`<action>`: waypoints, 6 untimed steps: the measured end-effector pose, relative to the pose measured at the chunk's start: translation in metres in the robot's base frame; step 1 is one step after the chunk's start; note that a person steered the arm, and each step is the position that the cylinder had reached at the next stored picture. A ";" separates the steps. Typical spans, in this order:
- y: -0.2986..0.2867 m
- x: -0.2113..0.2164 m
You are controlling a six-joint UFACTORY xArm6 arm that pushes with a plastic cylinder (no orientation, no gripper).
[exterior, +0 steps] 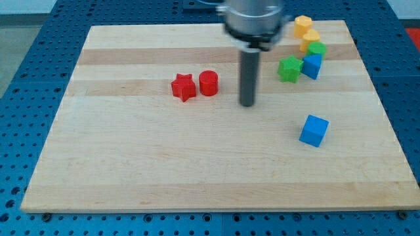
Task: Slightly push the blue cube along with red blocks towards left
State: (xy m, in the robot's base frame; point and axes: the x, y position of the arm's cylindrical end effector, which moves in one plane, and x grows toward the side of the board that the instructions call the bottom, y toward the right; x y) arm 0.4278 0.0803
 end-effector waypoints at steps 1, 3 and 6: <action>0.081 0.000; 0.124 0.096; -0.074 -0.018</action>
